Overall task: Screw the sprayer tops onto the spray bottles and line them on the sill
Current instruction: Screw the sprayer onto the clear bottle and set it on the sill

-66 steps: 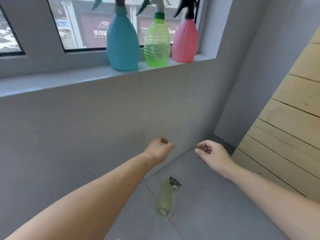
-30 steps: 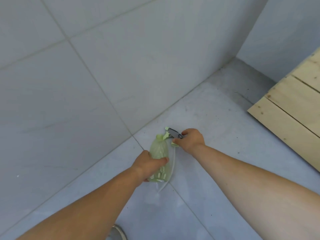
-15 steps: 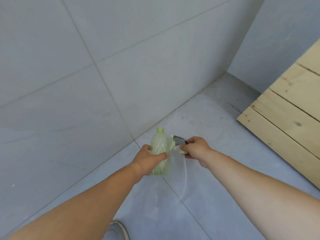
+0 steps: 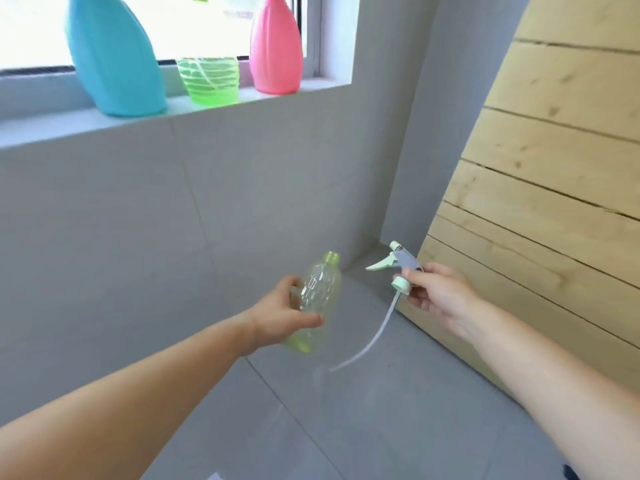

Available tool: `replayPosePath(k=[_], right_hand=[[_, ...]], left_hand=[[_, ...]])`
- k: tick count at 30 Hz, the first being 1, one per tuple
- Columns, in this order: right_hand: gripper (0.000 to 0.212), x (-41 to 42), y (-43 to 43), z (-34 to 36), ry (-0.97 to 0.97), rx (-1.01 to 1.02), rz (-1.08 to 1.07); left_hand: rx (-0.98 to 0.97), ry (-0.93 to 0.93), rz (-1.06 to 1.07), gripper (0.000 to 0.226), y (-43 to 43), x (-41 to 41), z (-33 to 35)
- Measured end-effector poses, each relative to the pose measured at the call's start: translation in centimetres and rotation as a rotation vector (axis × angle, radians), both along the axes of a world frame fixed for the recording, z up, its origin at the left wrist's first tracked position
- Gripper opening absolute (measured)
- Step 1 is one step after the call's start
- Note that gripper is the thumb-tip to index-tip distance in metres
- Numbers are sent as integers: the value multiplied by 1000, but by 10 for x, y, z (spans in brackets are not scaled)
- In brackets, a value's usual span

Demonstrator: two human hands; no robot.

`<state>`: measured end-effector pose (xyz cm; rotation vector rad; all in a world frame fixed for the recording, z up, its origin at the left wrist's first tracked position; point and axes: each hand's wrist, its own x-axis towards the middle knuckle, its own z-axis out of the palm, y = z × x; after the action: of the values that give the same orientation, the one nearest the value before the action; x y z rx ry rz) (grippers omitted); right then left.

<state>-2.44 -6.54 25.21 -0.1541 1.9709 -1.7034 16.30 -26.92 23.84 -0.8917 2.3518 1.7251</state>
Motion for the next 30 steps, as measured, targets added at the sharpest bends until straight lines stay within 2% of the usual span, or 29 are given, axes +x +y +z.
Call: replayPosePath(k=[5, 8, 10, 16, 21, 26, 30], right_hand=[[6, 21, 58, 112, 268, -292, -197], [8, 32, 86, 147, 328, -462, -285], [13, 39, 95, 156, 366, -497, -296], [16, 50, 95, 150, 403, -454, -262], [19, 47, 91, 145, 379, -441, -238], [17, 60, 75, 135, 321, -358, -37], [20, 74, 58, 119, 335, -200, 160]], left_hand=[[-70, 73, -94, 74, 12, 31, 60], [-137, 72, -136, 68, 21, 45, 73], [-199, 72, -153, 69, 28, 49, 77], [-328, 132, -215, 67, 43, 48, 81], [-411, 110, -261, 68, 45, 50, 81], [-427, 116, -332, 66, 51, 48, 78], [-403, 157, -359, 65, 58, 43, 81]])
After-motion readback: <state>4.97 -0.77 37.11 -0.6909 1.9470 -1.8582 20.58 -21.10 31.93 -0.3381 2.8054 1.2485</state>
